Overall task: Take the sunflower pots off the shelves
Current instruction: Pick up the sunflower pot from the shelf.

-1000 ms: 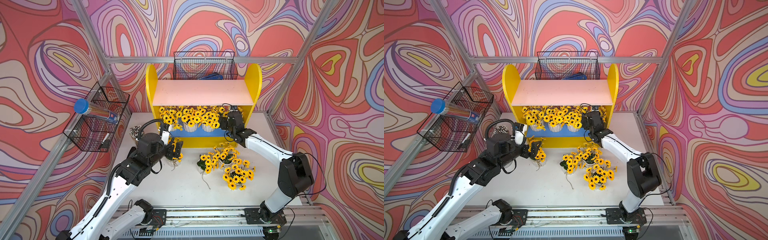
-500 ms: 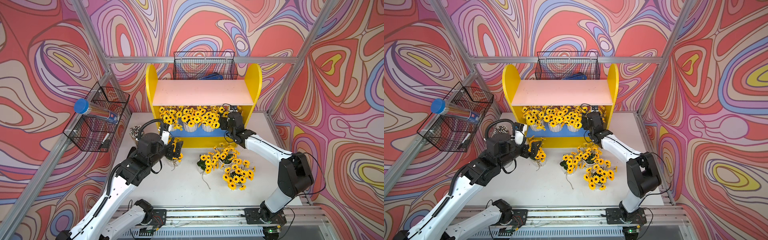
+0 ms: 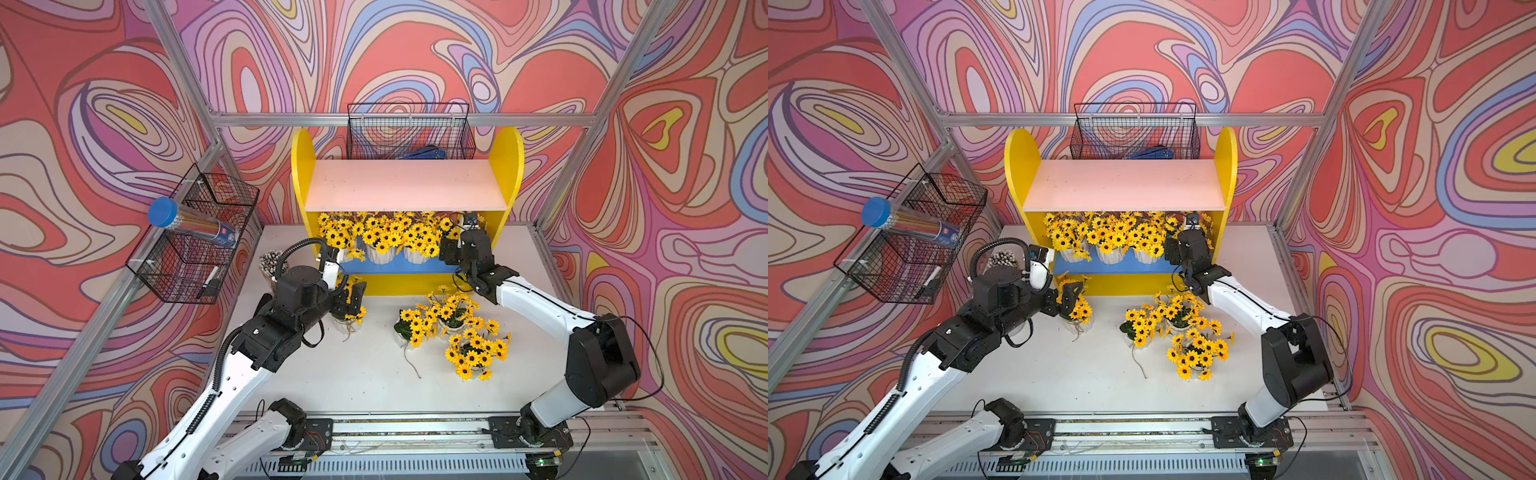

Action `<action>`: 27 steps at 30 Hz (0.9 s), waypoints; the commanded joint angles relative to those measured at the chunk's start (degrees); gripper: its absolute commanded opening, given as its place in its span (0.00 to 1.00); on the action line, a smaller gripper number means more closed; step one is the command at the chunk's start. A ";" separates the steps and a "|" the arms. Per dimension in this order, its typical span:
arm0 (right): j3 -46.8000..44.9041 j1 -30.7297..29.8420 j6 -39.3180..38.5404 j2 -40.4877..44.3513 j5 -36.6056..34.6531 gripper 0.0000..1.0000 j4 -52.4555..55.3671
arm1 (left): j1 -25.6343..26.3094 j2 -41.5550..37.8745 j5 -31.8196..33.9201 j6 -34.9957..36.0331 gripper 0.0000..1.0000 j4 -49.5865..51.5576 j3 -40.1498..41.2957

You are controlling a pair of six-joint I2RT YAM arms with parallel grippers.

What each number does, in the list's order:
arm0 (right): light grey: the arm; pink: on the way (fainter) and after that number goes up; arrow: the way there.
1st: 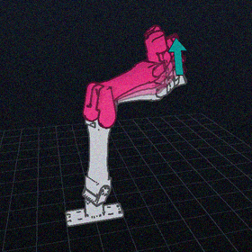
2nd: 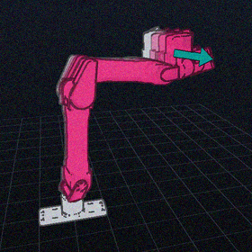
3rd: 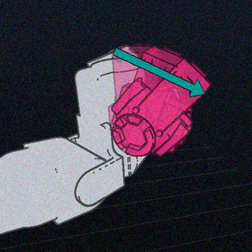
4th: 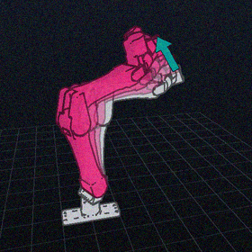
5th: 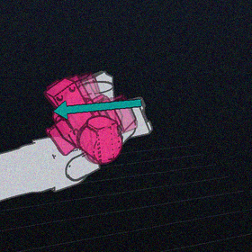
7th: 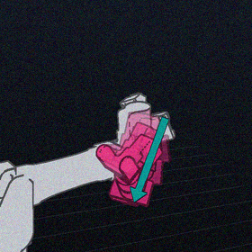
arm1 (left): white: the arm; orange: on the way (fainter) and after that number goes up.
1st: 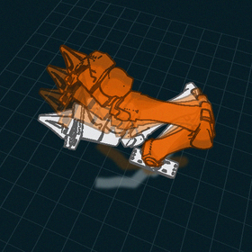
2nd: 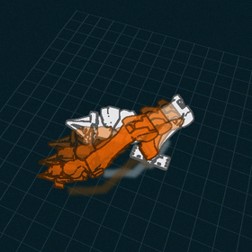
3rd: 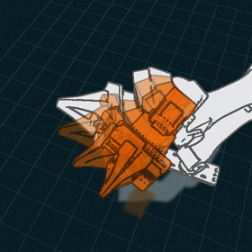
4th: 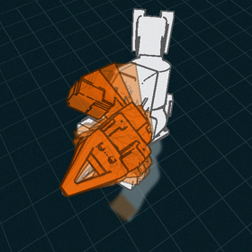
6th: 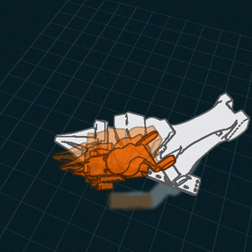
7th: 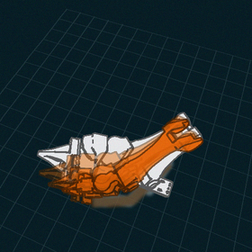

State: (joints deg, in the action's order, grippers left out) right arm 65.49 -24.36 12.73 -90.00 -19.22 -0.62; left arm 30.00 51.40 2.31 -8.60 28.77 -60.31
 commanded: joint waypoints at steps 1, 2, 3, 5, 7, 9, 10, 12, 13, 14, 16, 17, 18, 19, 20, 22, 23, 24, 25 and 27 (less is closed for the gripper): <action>-1.26 -0.12 -0.07 3.06 0.38 0.56 -2.15 | -0.29 -0.74 -0.80 -0.02 0.99 -1.47 0.72; -1.87 -0.17 -0.24 3.47 0.57 0.56 -2.42 | -0.25 -0.77 -0.88 -0.01 0.99 -1.50 0.72; -2.58 -0.16 -0.39 3.95 0.61 0.56 -2.96 | -0.29 -0.77 -0.94 -0.01 0.99 -1.49 0.77; -4.10 -0.16 -0.66 5.22 0.46 0.55 -4.03 | -0.24 -0.86 -0.86 -0.10 0.99 -1.55 0.81; -4.58 -0.19 -0.94 6.07 0.34 0.54 -3.99 | -0.27 -0.79 -0.90 -0.17 0.99 -1.54 0.81; -4.89 -0.21 -1.26 6.57 0.99 0.53 -3.55 | -0.24 -0.78 -1.09 -0.28 0.99 -1.53 0.81; -5.25 -0.17 -1.22 6.72 1.05 0.53 -3.72 | -0.29 -0.77 -1.11 -0.30 0.99 -1.53 0.79; -5.71 -0.24 -1.38 6.73 0.75 0.52 -3.82 | -0.29 -0.86 -1.10 -0.37 0.99 -1.53 0.81; -5.96 -0.17 -1.37 7.00 0.92 0.52 -3.94 | -0.24 -0.86 -1.01 -0.37 0.99 -1.62 0.86; -6.05 -0.19 -1.35 7.31 1.01 0.52 -4.03 | -0.29 -0.82 -0.99 -0.29 0.99 -1.63 0.89; -6.43 -0.32 -1.30 8.17 0.95 0.51 -4.17 | -0.28 -0.71 -1.01 -0.41 0.99 -1.66 0.82; -6.48 -0.34 -1.30 8.64 0.96 0.50 -4.19 | -0.28 -0.70 -1.01 -0.45 0.99 -1.62 0.81; -6.67 -0.44 -1.46 9.14 0.94 0.50 -4.47 | -0.26 -0.69 -1.03 -0.45 0.99 -1.62 0.89; -6.67 -0.48 -1.66 9.52 1.14 0.50 -4.28 | -0.28 -0.68 -0.99 -0.45 0.99 -1.64 0.85; -6.59 -0.44 -1.90 9.58 1.25 0.50 -3.99 | -0.29 -0.68 -1.02 -0.45 0.99 -1.62 0.94; -7.74 -0.51 -2.28 9.83 0.61 0.50 -4.93 | -0.26 -0.61 -1.08 -0.45 0.99 -1.62 0.83; -8.32 -0.52 -2.46 10.01 0.98 0.50 -5.33 | -0.29 -0.60 -1.08 -0.47 0.99 -1.62 0.88; -8.29 -0.63 -2.62 10.10 1.22 0.50 -4.95 | -0.28 -0.60 -1.09 -0.39 0.99 -1.64 0.90; -8.42 -0.77 -2.68 10.30 1.20 0.50 -4.86 | -0.29 -0.60 -0.99 -0.36 0.99 -1.70 0.94; -8.45 -0.82 -2.77 10.91 1.20 0.50 -5.09 | -0.29 -0.38 -1.00 -0.36 0.99 -1.73 0.90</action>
State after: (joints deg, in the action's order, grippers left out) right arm 56.84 -24.80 10.76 -81.54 -17.96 -1.76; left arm 30.00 51.40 1.50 -8.62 28.42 -60.20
